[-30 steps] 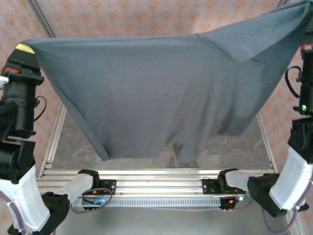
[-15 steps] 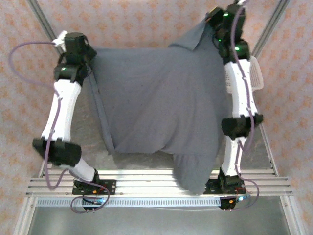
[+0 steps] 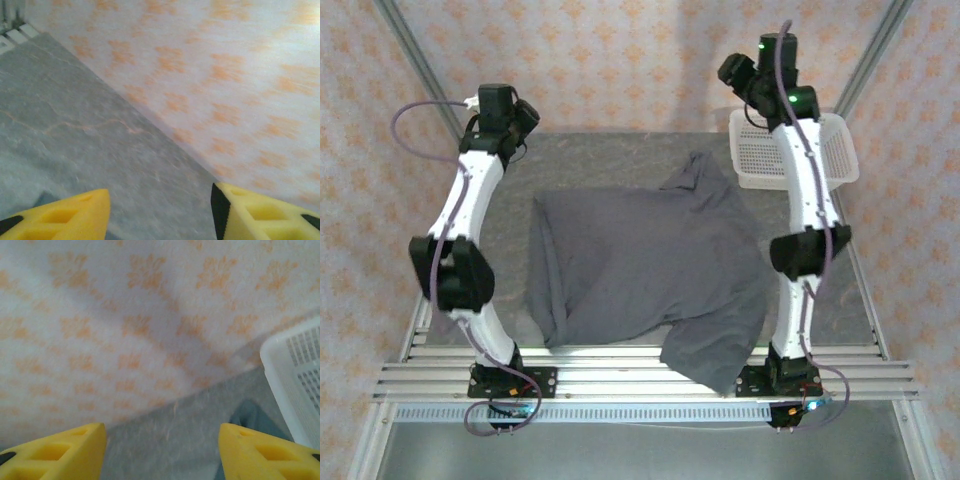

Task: Fold the inside-out t-shirt
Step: Move the T-shirt to the center of the table.

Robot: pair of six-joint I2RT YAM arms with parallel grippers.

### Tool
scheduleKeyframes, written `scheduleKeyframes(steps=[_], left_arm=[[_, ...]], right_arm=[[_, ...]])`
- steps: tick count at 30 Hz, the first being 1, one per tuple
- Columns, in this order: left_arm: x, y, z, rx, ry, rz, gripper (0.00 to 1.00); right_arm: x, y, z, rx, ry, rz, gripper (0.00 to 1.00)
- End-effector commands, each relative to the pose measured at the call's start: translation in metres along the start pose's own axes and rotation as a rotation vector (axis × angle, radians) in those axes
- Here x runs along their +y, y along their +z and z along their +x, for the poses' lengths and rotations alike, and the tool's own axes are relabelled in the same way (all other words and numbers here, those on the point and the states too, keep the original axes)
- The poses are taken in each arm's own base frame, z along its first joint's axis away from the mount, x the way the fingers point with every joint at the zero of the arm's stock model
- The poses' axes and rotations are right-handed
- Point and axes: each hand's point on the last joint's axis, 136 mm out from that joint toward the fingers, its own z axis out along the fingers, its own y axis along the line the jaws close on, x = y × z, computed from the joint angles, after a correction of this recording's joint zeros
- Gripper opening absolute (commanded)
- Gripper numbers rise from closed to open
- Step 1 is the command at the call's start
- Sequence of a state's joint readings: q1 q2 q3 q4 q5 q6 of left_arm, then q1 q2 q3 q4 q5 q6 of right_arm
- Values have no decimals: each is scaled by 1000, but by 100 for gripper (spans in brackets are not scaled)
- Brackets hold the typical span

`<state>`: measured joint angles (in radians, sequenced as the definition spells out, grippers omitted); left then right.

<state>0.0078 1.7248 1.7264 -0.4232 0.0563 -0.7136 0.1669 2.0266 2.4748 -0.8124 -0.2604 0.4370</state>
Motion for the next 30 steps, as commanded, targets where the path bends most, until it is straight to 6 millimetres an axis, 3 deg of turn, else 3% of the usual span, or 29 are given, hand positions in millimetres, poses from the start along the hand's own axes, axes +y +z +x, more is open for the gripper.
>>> scheduleKeyframes(steps=[1,4,6,9,12,15,17,21,24,30], left_arm=[[-29,-57,44,59,37,106,50],[3,-62,116,188,67,18,32],[25,-56,164,271,85,-11,14],[69,-44,209,334,90,-120,0],[101,-28,232,352,97,-213,0],[115,-9,244,368,122,-282,0],[122,6,246,351,118,-321,0],[156,40,250,345,53,-443,0],[173,64,243,311,41,-492,0],[182,108,218,278,32,-531,0]], right_arm=[[-17,-14,75,251,15,-41,56],[-56,-6,135,285,106,-37,46],[-90,-4,167,274,151,17,29],[-136,-3,205,300,156,148,4],[-174,4,243,370,180,266,0],[-195,14,278,467,211,311,0],[-207,20,293,493,240,349,0],[-223,32,311,488,310,387,0],[-230,41,324,499,354,401,0],[-231,75,348,528,351,423,0]])
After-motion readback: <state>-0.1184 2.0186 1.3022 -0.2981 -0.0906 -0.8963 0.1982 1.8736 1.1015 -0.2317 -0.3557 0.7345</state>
